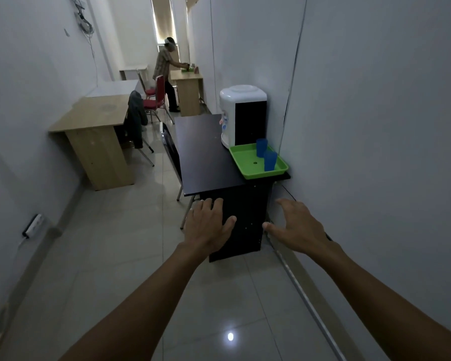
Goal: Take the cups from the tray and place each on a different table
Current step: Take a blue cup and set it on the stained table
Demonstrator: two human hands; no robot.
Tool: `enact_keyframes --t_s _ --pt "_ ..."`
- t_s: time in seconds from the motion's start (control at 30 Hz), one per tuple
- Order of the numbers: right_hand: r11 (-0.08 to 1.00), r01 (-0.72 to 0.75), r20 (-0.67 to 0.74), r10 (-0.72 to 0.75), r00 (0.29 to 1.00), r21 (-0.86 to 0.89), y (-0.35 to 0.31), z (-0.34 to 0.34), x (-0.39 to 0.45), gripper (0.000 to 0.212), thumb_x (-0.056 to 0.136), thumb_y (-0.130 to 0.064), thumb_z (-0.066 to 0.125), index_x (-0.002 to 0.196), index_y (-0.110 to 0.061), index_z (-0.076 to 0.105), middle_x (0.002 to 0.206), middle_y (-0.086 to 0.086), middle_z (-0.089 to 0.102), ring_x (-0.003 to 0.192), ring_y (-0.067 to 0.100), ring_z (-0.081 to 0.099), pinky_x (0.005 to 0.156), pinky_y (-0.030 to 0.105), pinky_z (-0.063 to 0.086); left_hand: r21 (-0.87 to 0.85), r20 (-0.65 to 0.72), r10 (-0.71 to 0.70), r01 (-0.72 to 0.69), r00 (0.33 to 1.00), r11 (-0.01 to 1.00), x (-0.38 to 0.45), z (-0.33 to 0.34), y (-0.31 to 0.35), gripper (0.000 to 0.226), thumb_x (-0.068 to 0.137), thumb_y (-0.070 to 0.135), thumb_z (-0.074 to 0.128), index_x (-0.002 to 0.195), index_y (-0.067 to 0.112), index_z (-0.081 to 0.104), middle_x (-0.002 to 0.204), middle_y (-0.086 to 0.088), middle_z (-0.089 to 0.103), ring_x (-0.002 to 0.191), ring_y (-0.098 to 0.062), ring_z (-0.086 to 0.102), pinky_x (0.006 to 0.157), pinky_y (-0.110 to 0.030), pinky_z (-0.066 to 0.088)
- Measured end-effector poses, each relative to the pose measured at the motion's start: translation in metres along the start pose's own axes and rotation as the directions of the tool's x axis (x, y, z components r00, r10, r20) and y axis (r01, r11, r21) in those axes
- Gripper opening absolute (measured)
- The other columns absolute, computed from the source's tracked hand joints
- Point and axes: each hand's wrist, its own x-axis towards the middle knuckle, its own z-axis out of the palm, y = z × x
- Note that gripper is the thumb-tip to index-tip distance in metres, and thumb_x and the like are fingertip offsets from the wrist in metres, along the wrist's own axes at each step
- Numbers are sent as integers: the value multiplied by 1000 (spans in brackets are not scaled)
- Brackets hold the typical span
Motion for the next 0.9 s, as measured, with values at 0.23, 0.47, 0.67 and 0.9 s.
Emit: enact_keyframes --t_s 0.23,0.47,0.67,0.9 --pt "998 -67 -41 67 997 15 7 7 129 78 86 -52 61 148 -16 30 153 9 35 145 27 21 108 47 37 18 47 70 -70 996 997 141 19 -31 57 94 49 44 138 13 40 138 -13 50 131 -31 41 106 -48 36" --pt "994 -108 -57 110 992 34 48 25 256 78 85 -53 61 147 -16 32 150 9 38 144 28 23 106 49 40 4 51 109 -109 993 994 272 62 -44 57 93 49 45 137 12 41 138 -13 50 129 -31 43 105 -46 36" --pt "988 -145 -44 147 988 44 92 36 373 77 85 -54 62 146 -16 33 148 7 40 140 26 28 102 44 42 -39 92 126 -123 988 992 390 104 -38 57 93 49 47 136 12 41 137 -13 50 126 -32 45 102 -46 38" --pt "980 -186 8 186 983 69 136 46 470 76 84 -51 63 145 -15 34 147 8 42 136 25 33 100 43 40 -131 160 152 -132 975 983 486 152 -25 62 92 46 51 142 12 36 143 -11 46 129 -29 43 104 -47 39"
